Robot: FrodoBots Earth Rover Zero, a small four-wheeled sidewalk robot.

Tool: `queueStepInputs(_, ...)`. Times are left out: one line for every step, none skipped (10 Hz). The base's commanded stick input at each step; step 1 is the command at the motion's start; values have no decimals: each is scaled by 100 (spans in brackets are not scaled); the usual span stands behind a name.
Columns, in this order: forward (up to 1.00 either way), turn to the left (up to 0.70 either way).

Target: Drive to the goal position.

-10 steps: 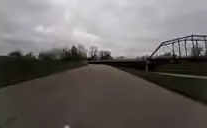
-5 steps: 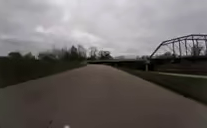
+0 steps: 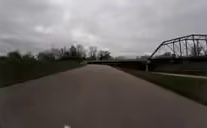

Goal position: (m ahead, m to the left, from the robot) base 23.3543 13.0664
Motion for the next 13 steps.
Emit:
queueStepInputs(100, 0)
queueStepInputs(100, 0)
queueStepInputs(100, 0)
queueStepInputs(100, 0)
queueStepInputs(100, 0)
queueStepInputs(100, 0)
queueStepInputs(100, 0)
queueStepInputs(100, 0)
queueStepInputs(100, 0)
queueStepInputs(100, 0)
queueStepInputs(100, 0)
queueStepInputs(100, 0)
queueStepInputs(100, 0)
